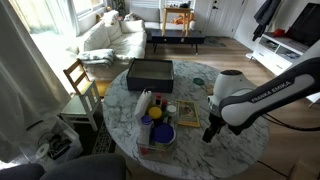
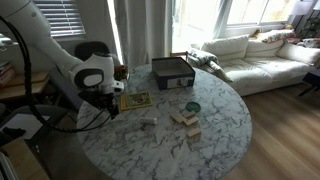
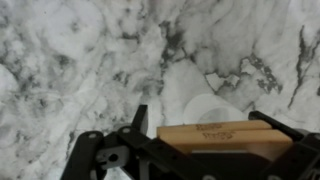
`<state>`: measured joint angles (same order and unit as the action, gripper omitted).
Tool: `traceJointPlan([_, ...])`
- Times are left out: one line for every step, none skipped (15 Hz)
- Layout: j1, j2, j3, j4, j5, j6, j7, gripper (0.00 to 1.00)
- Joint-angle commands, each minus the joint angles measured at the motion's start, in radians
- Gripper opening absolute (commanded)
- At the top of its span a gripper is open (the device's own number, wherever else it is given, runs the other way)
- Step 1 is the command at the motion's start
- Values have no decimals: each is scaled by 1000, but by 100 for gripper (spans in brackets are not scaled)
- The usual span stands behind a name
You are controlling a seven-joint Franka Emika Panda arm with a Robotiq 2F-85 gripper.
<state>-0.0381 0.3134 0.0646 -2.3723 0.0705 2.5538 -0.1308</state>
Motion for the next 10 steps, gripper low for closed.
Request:
traceJointPlan([-7, -24, 11, -31, 29, -43, -33, 100])
traceJointPlan([-4, -38, 13, -37, 29, -55, -31, 100])
traceJointPlan([-4, -48, 14, -41, 31, -64, -31, 100])
traceJointPlan([-4, -59, 16, -45, 38, -76, -31, 100])
traceJointPlan([-2, -67, 15, -47, 38, -86, -29, 100])
traceJointPlan([-1, -74, 16, -49, 40, -93, -30, 100])
traceJointPlan([0, -80, 16, -51, 42, -102, -30, 100])
traceJointPlan([1, -86, 15, -52, 43, -109, -30, 100])
traceJointPlan([2, -92, 14, -54, 42, -114, -29, 100])
traceJointPlan([4, -100, 11, -55, 36, -116, -26, 100])
